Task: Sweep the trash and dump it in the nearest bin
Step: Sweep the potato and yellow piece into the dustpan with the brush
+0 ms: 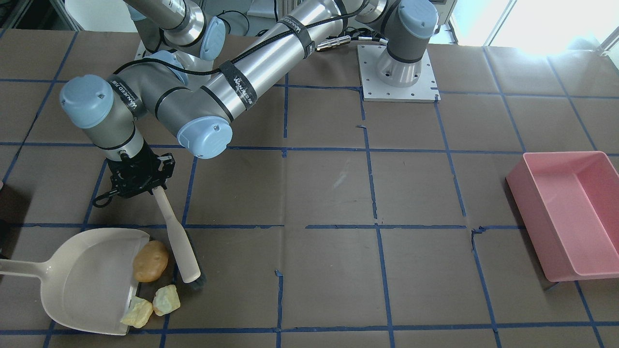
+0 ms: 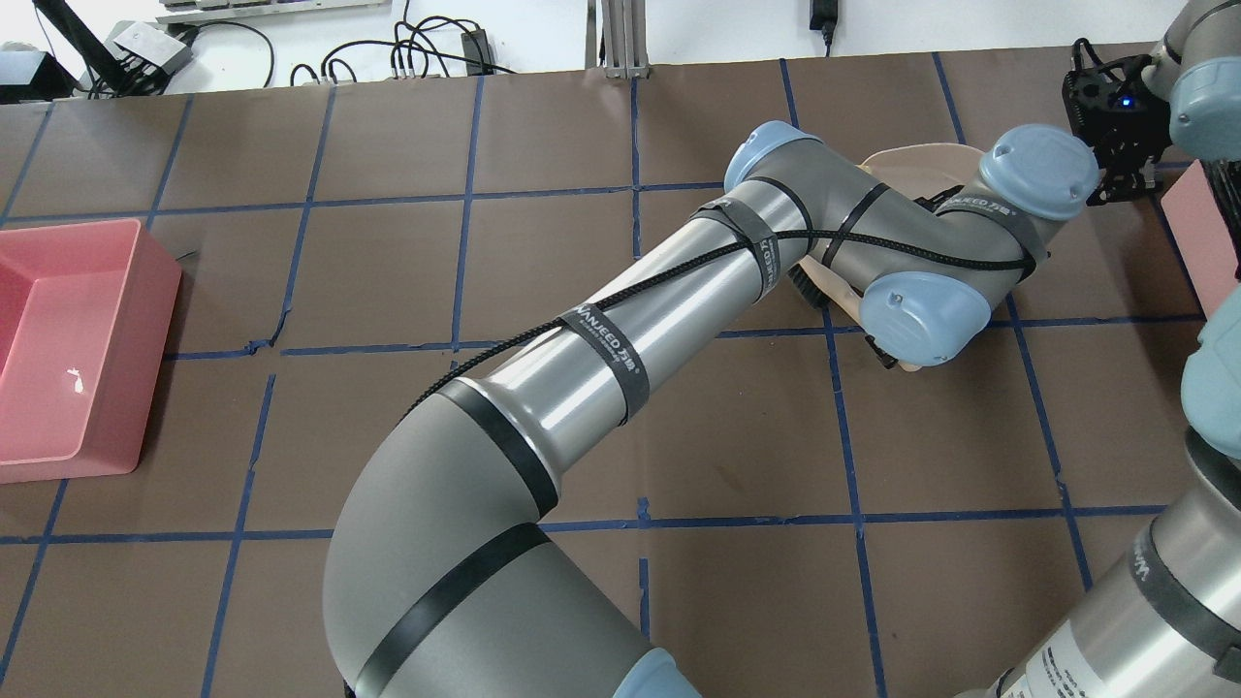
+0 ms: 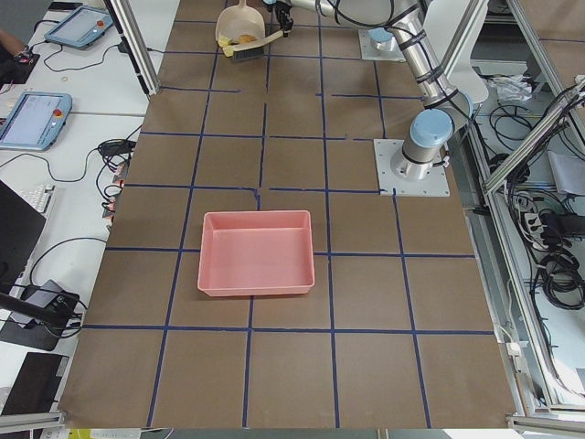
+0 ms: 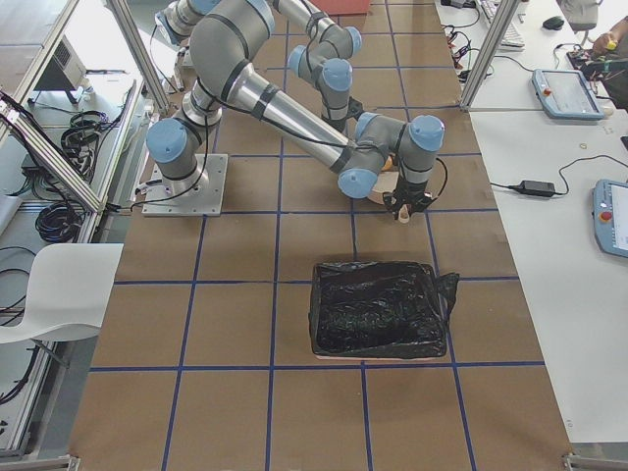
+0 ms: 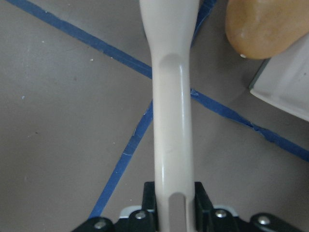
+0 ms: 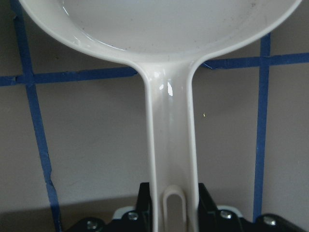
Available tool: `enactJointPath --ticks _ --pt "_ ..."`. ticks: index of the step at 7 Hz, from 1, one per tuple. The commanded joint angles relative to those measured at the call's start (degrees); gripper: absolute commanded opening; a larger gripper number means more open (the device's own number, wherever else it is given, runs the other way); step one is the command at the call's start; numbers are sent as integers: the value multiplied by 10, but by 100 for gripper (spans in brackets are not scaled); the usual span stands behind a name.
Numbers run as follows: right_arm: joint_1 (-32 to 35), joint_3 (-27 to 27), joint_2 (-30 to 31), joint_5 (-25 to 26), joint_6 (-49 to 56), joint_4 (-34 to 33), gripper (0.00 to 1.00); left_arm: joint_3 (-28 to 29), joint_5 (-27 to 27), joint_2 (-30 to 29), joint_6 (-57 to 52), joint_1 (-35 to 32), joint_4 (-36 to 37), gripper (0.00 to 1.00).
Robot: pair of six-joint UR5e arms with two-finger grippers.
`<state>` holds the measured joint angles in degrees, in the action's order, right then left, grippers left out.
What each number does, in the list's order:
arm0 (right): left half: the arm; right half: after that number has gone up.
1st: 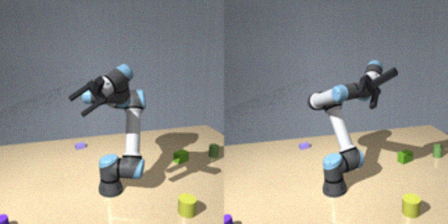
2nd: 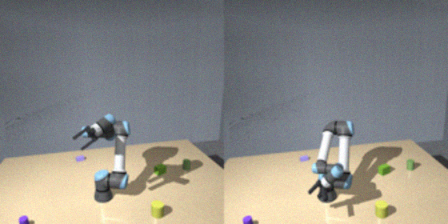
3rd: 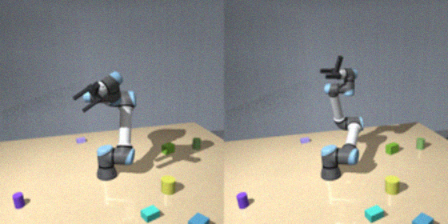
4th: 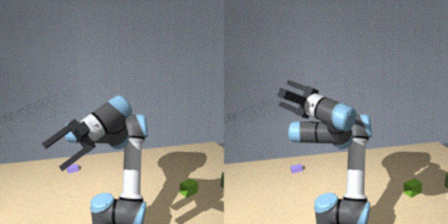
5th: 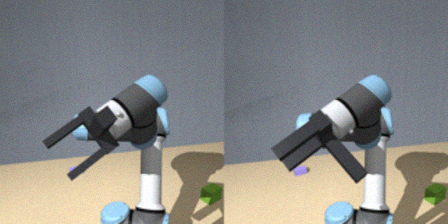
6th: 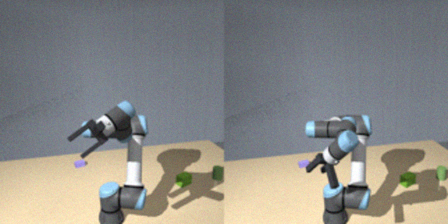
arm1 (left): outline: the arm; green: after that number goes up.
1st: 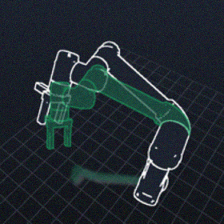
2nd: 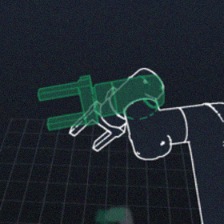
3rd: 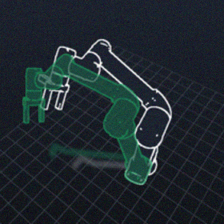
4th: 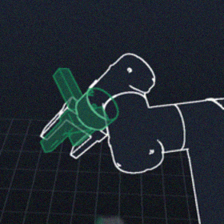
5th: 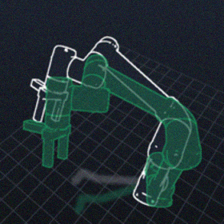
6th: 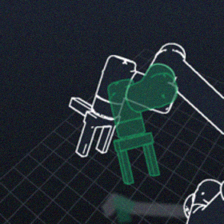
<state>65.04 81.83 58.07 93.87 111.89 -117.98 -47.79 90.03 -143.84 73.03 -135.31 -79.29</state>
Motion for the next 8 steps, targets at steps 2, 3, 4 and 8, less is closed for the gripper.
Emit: enactJointPath --ticks 2,3,4,8 --pt "0 0 0 -1 0 1 0 0 -13 -7 -58 -2 9 0" --pt "0 -1 0 -1 -4 -1 0 1 -13 -9 -95 -2 5 0" --pt "0 -1 0 -5 -7 -2 0 0 -25 -9 -154 -2 1 0" --pt "0 -1 -1 -9 -12 -3 0 2 -22 -4 -308 -2 -14 0"
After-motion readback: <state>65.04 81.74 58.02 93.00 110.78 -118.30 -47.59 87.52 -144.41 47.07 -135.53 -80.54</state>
